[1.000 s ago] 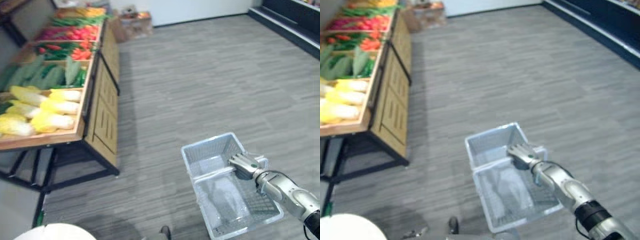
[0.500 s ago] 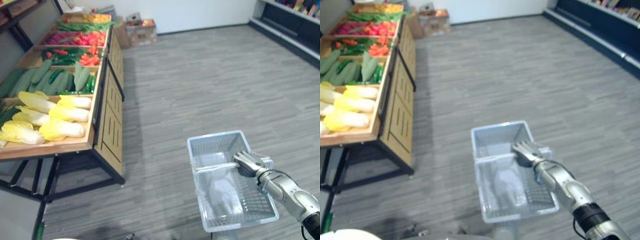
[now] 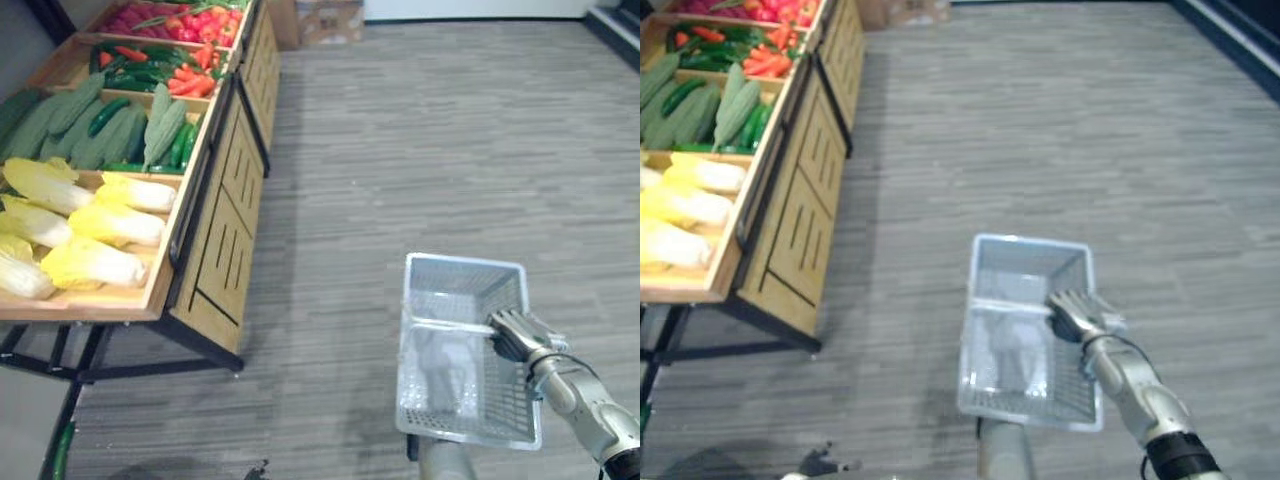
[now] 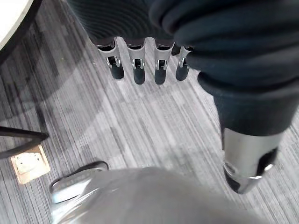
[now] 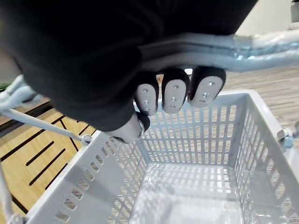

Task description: Pick vegetable in the basket

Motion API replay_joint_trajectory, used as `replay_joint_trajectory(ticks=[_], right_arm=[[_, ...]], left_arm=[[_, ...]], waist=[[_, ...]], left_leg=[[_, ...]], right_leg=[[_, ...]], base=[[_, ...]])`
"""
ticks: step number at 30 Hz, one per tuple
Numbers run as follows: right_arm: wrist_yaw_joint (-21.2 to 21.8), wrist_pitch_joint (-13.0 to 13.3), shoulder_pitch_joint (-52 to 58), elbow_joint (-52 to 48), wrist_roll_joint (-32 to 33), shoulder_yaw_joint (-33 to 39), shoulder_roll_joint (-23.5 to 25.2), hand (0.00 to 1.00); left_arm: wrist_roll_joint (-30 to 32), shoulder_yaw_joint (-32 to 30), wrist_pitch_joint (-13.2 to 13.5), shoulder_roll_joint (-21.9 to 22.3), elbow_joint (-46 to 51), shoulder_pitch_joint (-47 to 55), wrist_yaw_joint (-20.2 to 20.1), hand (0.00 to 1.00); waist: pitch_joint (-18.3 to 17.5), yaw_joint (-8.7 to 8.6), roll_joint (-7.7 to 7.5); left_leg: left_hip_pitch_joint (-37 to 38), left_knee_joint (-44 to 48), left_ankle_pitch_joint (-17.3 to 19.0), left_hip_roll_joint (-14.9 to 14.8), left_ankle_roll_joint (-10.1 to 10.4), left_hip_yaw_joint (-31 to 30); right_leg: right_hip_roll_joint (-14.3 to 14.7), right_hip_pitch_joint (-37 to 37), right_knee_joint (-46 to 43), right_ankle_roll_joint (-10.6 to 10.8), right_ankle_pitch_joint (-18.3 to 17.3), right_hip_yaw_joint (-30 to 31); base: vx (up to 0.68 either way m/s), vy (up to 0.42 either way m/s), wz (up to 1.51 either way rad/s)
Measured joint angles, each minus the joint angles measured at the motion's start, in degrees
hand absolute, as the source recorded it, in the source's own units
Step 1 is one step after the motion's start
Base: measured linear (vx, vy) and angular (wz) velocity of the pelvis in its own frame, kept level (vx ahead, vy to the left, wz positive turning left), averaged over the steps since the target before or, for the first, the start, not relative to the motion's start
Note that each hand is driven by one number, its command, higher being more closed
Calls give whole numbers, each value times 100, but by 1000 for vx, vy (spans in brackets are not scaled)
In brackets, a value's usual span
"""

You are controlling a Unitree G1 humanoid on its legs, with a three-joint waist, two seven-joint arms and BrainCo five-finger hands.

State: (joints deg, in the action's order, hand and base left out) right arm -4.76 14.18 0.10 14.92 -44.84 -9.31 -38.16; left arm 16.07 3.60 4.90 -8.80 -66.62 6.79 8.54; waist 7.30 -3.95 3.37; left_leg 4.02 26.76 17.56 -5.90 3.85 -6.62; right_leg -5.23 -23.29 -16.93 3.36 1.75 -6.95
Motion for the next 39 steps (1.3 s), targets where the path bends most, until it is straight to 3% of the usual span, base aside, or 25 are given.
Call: replay_joint_trajectory(ticks=[1, 2, 4, 5, 6, 9, 12, 13, 14, 15, 17, 19, 22, 24, 25, 26, 27, 28, 29, 30, 31, 32, 34, 36, 39], right_arm=[[22, -16, 20, 69, -3, -42, -3, 100], [22, -23, 38, 84, -2, -59, -5, 100], [18, -63, 115, 83, 10, -77, -8, 100], [16, -101, 173, 82, 15, -74, -9, 100], [9, -109, 212, 83, 22, -59, -16, 100], [7, -150, 451, 84, 45, 21, -28, 100], [8, -145, 623, 86, 43, 37, -34, 100], [7, -142, 689, 85, 42, 57, -44, 100], [7, -138, 710, 114, 42, 56, -86, 100], [7, -138, 706, 125, 42, 48, -68, 100], [7, -127, 642, 130, 41, -5, -59, 100], [9, -106, 511, 140, 11, -36, -57, 100], [10, 13, 377, 139, 9, -148, -48, 100], [11, 45, 481, 144, -4, -154, 111, 100], [13, 29, 548, 145, -15, -206, 235, 100], [15, 15, 610, 180, -18, -260, 389, 100], [-6, -24, 652, 240, -11, -256, 538, 100], [-47, -58, 621, 245, -10, -221, 597, 100], [-96, -47, 561, 220, -10, -210, 608, 100], [-102, -48, 597, 230, -12, -227, 611, 100], [-105, -91, 633, 246, -14, -242, 620, 100], [-105, -105, 628, 248, -15, -241, 618, 100], [-94, -103, 616, 311, -18, -254, 621, 100], [-87, -99, 569, 420, -16, -286, 626, 100], [-42, -105, 485, 468, -16, -308, 729, 100]], left_arm=[[1, -188, -2, 45, 18, 3, 10, 0], [1, -191, -4, 38, 31, 7, 6, 0], [-4, -201, -1, 9, 121, 2, 3, 0], [-4, -244, 0, -2, 181, 0, 9, 0], [-4, -272, 3, -16, 203, -1, 12, 0], [-5, -330, 3, -28, 288, -21, 22, 0], [-1, -286, -8, -37, 280, -36, 21, 0], [4, -257, -12, -24, 269, -27, 21, 0], [7, -172, -15, 41, 241, 32, 21, 0], [16, -175, -32, 30, 184, 1, 21, 0], [47, -189, -41, -71, 190, -86, 21, 0], [49, -338, -53, -62, 163, -78, 27, 0], [68, -401, -61, -17, 111, -22, 36, 0], [86, -391, -123, 14, -7, 52, 29, 0], [114, -391, -130, -14, -7, 155, 22, 0], [136, -384, -129, -83, 23, 267, 16, 0], [138, -356, -171, -159, 60, 333, 18, 0], [137, -333, -175, -197, 63, 355, 18, 0], [135, -297, -189, -276, 57, 372, 20, 0], [114, -270, -221, -355, 73, 331, 30, 0], [95, -274, -248, -388, 73, 263, 41, 0], [92, -276, -252, -390, 73, 238, 44, 0], [33, -337, -243, -387, 149, 91, 107, 0], [-4, -361, -231, -394, 222, -44, 177, 0], [-8, -403, -221, -452, 316, -222, 247, 0]], waist=[[19, 20, -6], [48, 63, -50], [95, 176, -116], [120, 260, -161], [131, 261, -192], [132, 282, -204], [131, 277, -202], [107, 271, -153], [74, 291, -1], [43, 280, 7], [123, 295, -279], [136, 433, -335], [107, 569, -326], [-81, 555, -331], [-133, 555, -411], [-174, 521, -547], [-174, 451, -673], [-181, 407, -684], [-166, 370, -770], [-137, 361, -806], [-142, 338, -823], [-153, 311, -818], [-146, 276, -824], [-134, 284, -806], [-133, 403, -843]], left_leg=[[-532, 1295, -925, -20, 186, -34], [-709, 1819, -1397, -55, 313, -35], [-1177, 3020, -1459, -236, 240, 347], [-1424, 3365, -1293, -411, -75, 810], [-1629, 3391, -1216, -479, -204, 1085], [-2560, 2367, -1146, -508, -271, 2042], [-2637, 879, -1226, -426, -279, 2849], [-2519, -135, -1669, -276, -263, 3111], [-2327, -985, -2189, -203, -706, 3238], [-2216, -1200, -2058, -62, -845, 3188], [-2211, -1385, -2004, 257, -857, 3098], [-2186, -1184, -1748, 317, -971, 3114], [-1949, -1223, -1496, 314, -754, 3190], [-1745, -1743, -1393, 368, -768, 3232], [-1512, -2079, -1411, 489, -736, 3258], [-1225, -2393, -1416, 656, -735, 3275], [-978, -2550, -1416, 763, -738, 3203], [-872, -2577, -1415, 793, -739, 3096], [-770, -2556, -1396, 831, -769, 2970], [-607, -2544, -1349, 827, -829, 2782], [-472, -2550, -1343, 779, -826, 2587], [-437, -2538, -1341, 741, -826, 2481], [-421, -2349, -1329, 597, -813, 2143], [-505, -2240, -1303, 451, -766, 1880], [-735, -2099, -1248, 155, -477, 1396]], right_leg=[[54, 321, -92, -148, -219, -117], [45, 528, -81, -218, -325, -155], [47, 1197, 138, -336, -495, -221], [-16, 1686, 415, -336, -556, -280], [-105, 2011, 624, -286, -595, -373], [-347, 2711, 1110, -70, -809, -906], [-424, 2978, 1207, 115, -950, -1196], [-396, 3095, 1222, 251, -1067, -1320], [-252, 3254, 1242, 410, -1247, -1391], [-264, 3315, 1284, 383, -1281, -1433], [-385, 3414, 1461, 361, -1250, -1429], [-429, 3612, 1576, 466, -1074, -1323], [-488, 3588, 1169, 544, -923, -991], [-573, 3049, 78, 546, -927, -882], [-747, 2684, -775, 554, -921, -795], [-1022, 2185, -1943, 791, -672, -639], [-1142, 1732, -2916, 796, -28, -308], [-1173, 1569, -3320, 772, 269, -182], [-1235, 1328, -3895, 676, 201, -128], [-1284, 1114, -4373, 323, -31, -216], [-1298, 998, -4399, 87, -341, -433], [-1298, 964, -4268, 33, -464, -553], [-1268, 883, -3377, 115, -591, -693], [-1169, 836, -2337, 138, -573, -453], [-946, 822, -796, 189, -488, 436]], base=[[488, -257, 15], [709, -326, 20], [533, -215, 12], [360, -135, 23], [479, -134, 58], [328, -16, 68], [318, 105, 61], [490, 200, 61], [511, 216, 66], [429, 186, 59], [300, 115, 62], [264, 93, 36], [173, 79, 0], [127, 114, 4], [172, 101, 13], [242, 104, 22], [220, 71, 31], [194, 47, 41], [215, 29, 58], [334, 5, 84], [331, -14, 84], [317, -58, 93], [253, -97, 89], [254, -162, 72], [156, -247, 73]])
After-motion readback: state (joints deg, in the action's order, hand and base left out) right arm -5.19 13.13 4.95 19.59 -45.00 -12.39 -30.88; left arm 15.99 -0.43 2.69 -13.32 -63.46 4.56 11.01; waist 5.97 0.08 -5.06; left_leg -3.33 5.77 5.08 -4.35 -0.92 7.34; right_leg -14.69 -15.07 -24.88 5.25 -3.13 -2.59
